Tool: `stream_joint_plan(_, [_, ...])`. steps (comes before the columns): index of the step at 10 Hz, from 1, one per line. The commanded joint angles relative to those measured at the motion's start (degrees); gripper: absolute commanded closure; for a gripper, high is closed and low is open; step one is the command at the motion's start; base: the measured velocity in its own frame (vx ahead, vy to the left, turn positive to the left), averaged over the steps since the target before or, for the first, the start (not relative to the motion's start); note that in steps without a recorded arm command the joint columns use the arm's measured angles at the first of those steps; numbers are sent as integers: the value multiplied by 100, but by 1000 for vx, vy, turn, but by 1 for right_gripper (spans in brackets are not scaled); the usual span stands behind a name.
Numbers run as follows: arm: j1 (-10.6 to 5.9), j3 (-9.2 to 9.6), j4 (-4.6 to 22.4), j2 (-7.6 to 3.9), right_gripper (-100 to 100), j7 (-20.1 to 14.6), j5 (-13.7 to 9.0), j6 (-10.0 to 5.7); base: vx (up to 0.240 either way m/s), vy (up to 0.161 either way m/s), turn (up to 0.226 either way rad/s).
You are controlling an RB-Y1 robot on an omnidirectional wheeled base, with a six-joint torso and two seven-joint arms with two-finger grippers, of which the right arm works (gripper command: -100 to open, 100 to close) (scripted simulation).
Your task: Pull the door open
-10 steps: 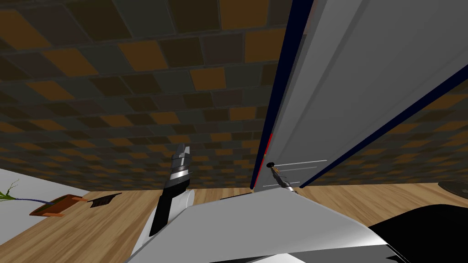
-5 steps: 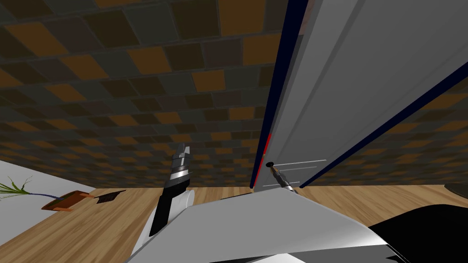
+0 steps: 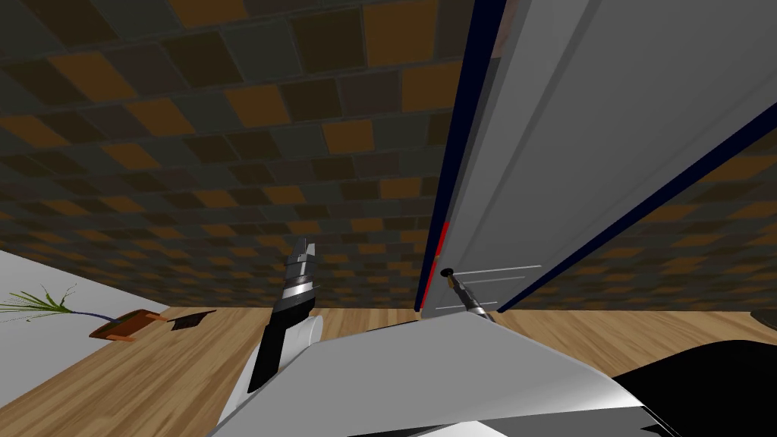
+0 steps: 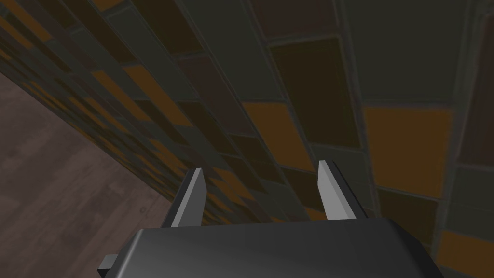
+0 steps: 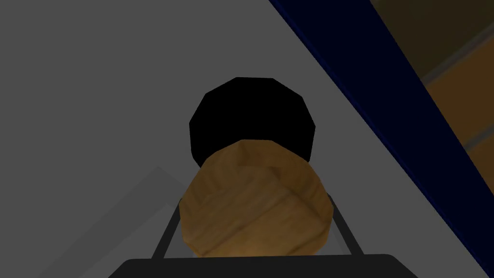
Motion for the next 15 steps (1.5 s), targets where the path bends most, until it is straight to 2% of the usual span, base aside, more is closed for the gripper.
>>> stream_joint_plan(1, [14, 135, -32, 58, 100, -286, -52, 55, -34, -10, 12])
stream_joint_plan(4, [-6, 182, -35, 48, 100, -557, -128, 68, -31, -11, 22])
stream_joint_plan(5, [-25, 229, -37, 38, 100, -765, -204, 80, -32, -14, 40])
stream_joint_plan(6, [-25, 229, -37, 38, 100, -792, -204, 80, -23, -9, 12])
stream_joint_plan(7, [-45, 276, -40, 28, 100, -1011, -281, 92, -35, -4, 31])
stream_joint_plan(8, [-45, 276, -40, 28, 100, -1027, -281, 92, -26, -14, 34])
stream_joint_plan(9, [-64, 323, -43, 18, 100, -1262, -357, 104, -34, -18, 31])
stream_joint_plan(12, [-104, 420, -49, -3, 100, -1700, -514, 129, -42, -16, 35])
stream_joint_plan(13, [-104, 420, -49, -3, 100, -1734, -514, 129, -28, -9, 15])
stream_joint_plan(15, [-145, 520, -55, -24, 100, -2109, -677, 155, -37, -13, 54])
